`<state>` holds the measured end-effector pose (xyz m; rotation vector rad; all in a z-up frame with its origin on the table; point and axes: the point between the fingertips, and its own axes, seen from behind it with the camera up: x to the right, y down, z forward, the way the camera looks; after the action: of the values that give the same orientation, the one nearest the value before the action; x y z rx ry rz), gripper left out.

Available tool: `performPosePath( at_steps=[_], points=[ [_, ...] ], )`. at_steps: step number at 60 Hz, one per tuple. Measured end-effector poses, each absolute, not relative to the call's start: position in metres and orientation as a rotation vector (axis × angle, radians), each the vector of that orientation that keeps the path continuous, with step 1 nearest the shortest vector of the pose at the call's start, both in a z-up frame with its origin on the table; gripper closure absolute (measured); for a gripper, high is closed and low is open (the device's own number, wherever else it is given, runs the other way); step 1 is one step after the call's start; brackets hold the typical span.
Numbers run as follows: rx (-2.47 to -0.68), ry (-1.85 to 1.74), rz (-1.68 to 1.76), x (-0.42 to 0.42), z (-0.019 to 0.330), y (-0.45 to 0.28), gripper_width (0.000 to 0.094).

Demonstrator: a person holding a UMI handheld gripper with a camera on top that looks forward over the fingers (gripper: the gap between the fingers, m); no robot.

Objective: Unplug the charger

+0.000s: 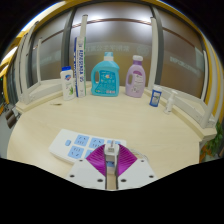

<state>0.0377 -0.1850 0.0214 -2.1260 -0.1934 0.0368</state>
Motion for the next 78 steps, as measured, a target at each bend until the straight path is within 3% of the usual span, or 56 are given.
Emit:
performPosePath(
  at_steps=[5, 17, 20, 26, 39, 42, 50, 53, 55, 63, 78],
  points=[
    [-2.135, -0.163, 0.077, 0.037, 0.03, -0.183, 0.0846],
    [-1.711, -0.127, 0.171, 0.054, 0.274, -0.17, 0.085],
    [-1.683, -0.071, 0.18, 0.08, 0.29, -0.167, 0.085],
    [-1.744, -0.04, 0.171, 0.117, 0.264, -0.16, 0.085],
    [-2.052, -0.104, 0.068, 0.161, 0.072, -0.165, 0.0844],
    [-2.119, -0.1, 0.063, 0.166, 0.042, -0.172, 0.0831],
    [-2.171, -0.074, 0.079, 0.17, 0.012, -0.173, 0.0745],
    [-2.179, -0.06, 0.087, 0.171, 0.011, -0.172, 0.0697],
    [-2.186, -0.048, 0.074, 0.176, 0.011, -0.173, 0.0613],
    [-2.188, -0.032, 0.002, 0.188, 0.032, -0.188, 0.0075],
    [-2.129, 0.029, -0.141, 0.199, 0.144, -0.31, 0.0084]
  ],
)
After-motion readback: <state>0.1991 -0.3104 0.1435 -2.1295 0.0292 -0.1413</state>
